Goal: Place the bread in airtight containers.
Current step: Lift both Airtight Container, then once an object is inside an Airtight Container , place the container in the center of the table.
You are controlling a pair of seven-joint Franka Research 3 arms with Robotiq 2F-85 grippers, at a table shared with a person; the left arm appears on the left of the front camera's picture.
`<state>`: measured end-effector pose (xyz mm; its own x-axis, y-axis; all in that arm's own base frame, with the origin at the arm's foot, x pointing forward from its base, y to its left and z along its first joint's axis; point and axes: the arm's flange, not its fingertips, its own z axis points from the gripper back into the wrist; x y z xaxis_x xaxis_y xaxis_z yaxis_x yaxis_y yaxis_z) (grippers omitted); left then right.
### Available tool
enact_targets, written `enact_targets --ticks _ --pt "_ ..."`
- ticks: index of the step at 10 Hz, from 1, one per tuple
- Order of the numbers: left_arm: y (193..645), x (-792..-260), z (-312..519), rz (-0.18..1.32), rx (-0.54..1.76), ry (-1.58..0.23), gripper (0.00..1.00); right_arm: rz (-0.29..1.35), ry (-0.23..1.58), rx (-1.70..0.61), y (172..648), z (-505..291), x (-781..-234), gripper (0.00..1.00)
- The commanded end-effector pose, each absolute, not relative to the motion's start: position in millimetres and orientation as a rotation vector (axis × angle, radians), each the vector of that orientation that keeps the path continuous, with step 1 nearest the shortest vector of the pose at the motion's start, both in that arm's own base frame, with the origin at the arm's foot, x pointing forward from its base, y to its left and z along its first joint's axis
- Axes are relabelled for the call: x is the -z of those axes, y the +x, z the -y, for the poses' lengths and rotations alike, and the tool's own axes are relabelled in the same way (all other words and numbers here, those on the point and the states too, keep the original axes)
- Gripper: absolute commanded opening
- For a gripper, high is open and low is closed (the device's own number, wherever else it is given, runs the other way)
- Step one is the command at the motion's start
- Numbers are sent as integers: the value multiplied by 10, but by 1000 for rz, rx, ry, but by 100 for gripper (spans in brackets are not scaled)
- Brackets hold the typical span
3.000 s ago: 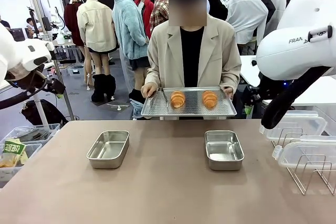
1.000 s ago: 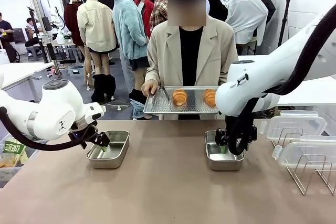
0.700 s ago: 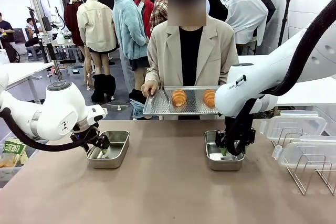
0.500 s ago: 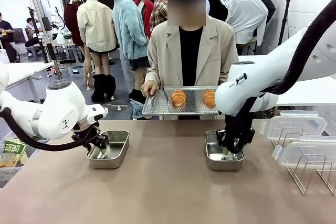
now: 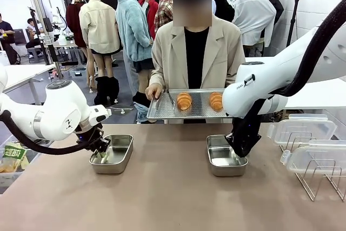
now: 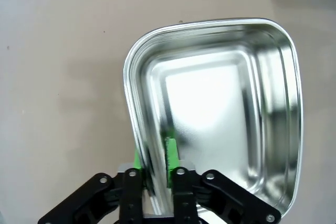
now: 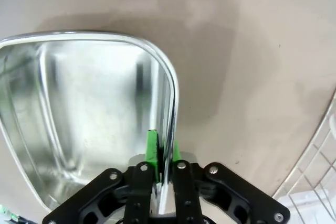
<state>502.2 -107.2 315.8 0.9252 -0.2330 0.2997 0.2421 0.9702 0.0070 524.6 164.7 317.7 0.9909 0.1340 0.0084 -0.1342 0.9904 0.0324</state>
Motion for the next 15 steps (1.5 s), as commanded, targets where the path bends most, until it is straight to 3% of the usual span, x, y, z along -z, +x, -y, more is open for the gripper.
enact_targets --ticks 1,3,4,5,14,15 --pt "5045 -3217 1039 280 254 -54 0 12 35 -93 5277 -1676 -3163 0" --pt "5057 -3214 1019 279 235 -54 0 -22 -1 -14 5355 -1685 -3143 0" --pt "5062 -3199 973 240 214 -21 0 -170 -35 22 5501 -1751 -3117 0" --pt "5039 -3174 1064 290 233 -39 0 0 30 -84 5266 -1632 -3174 0" --pt "5043 -3177 1047 281 229 -37 0 0 30 -84 5266 -1632 -3174 0" --pt "4895 -3419 1245 292 198 11 0 -21 25 -69 5319 -1666 -3184 0"
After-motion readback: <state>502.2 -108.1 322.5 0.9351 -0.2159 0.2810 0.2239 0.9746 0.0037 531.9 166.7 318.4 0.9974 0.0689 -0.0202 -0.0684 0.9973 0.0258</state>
